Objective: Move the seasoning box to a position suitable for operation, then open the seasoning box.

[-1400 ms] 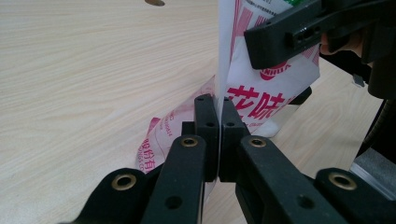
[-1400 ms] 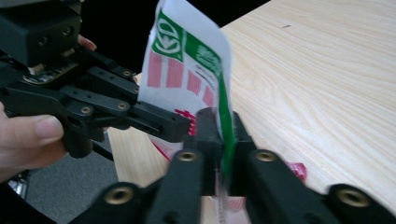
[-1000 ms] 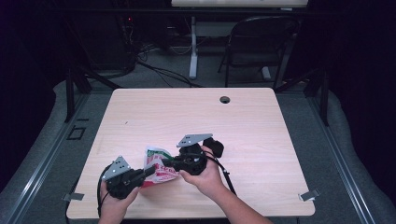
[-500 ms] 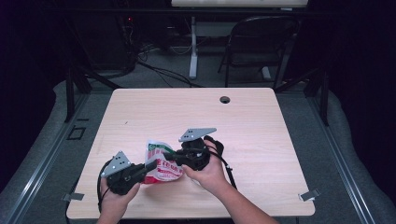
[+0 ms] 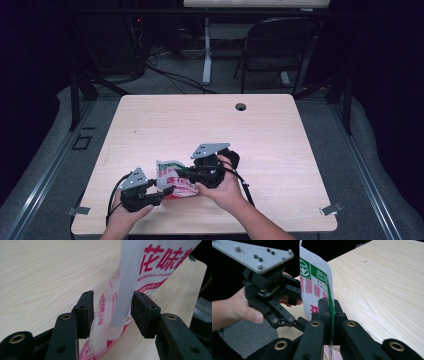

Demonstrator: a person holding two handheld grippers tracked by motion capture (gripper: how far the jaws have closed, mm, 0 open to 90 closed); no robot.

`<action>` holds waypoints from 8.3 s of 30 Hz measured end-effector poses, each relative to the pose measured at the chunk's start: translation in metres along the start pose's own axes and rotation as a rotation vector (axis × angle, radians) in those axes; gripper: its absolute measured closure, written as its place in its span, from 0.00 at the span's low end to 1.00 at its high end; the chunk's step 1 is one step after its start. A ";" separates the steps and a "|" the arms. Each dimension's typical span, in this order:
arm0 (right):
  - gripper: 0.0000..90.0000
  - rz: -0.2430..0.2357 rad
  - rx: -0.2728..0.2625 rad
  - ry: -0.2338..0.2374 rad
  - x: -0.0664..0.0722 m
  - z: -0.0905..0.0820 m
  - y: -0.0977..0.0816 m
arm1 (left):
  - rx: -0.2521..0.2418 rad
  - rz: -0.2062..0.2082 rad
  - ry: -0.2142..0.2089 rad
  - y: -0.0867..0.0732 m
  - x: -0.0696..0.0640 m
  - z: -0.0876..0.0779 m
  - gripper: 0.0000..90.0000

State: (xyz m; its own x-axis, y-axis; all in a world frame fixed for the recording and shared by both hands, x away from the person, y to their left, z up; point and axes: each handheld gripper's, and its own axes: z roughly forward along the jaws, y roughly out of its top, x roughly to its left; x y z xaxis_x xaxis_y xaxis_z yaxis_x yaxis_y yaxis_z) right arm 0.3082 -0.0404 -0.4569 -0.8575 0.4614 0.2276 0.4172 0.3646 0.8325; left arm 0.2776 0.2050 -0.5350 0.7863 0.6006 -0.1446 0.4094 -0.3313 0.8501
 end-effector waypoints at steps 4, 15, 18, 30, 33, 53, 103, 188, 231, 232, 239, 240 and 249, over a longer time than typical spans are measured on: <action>1.00 -0.007 0.005 -0.003 0.001 0.000 -0.001 | 0.008 0.004 -0.002 -0.007 0.005 0.005 0.49; 1.00 -0.006 0.004 0.009 0.002 -0.001 -0.005 | 0.037 -0.022 -0.058 -0.025 0.012 0.021 0.40; 1.00 -0.002 0.003 0.011 0.002 -0.001 -0.007 | 0.046 -0.052 -0.065 -0.028 0.013 0.025 0.36; 1.00 0.002 0.001 0.009 0.002 -0.003 -0.009 | 0.067 -0.048 -0.050 -0.031 0.007 0.037 0.29; 1.00 0.003 0.000 0.009 0.002 -0.003 -0.009 | 0.057 -0.067 -0.060 -0.032 0.006 0.040 0.28; 1.00 0.017 -0.018 0.020 0.001 -0.005 -0.014 | 0.101 -0.084 -0.097 -0.034 0.011 0.045 0.34; 1.00 0.018 -0.045 0.038 0.003 -0.009 -0.022 | 0.180 0.056 -0.011 -0.029 -0.005 0.057 0.55; 0.73 0.049 -0.129 -0.028 -0.009 -0.061 -0.023 | 0.117 0.158 0.219 -0.005 -0.009 0.041 0.65; 0.70 0.149 -0.089 -0.142 -0.025 -0.046 -0.031 | 0.122 0.250 0.291 -0.011 -0.015 0.044 0.67; 0.69 0.148 -0.086 -0.145 -0.024 -0.046 -0.032 | 0.122 0.253 0.293 -0.011 -0.015 0.044 0.67; 0.66 0.154 -0.076 -0.146 -0.026 -0.045 -0.037 | 0.107 0.320 0.348 -0.010 -0.020 0.042 0.67; 0.65 0.153 -0.068 -0.146 -0.026 -0.044 -0.037 | 0.099 0.320 0.353 -0.010 -0.021 0.043 0.67; 0.86 0.190 -0.042 -0.101 -0.033 -0.038 -0.034 | 0.101 0.335 0.370 -0.009 -0.022 0.042 0.67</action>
State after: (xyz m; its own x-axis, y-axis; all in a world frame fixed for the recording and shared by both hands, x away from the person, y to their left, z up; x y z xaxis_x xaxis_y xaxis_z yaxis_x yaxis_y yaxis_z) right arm 0.3108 -0.0981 -0.4733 -0.7295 0.5977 0.3325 0.5535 0.2302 0.8004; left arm 0.2763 0.1643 -0.5608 0.6728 0.6611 0.3322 0.2203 -0.6076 0.7631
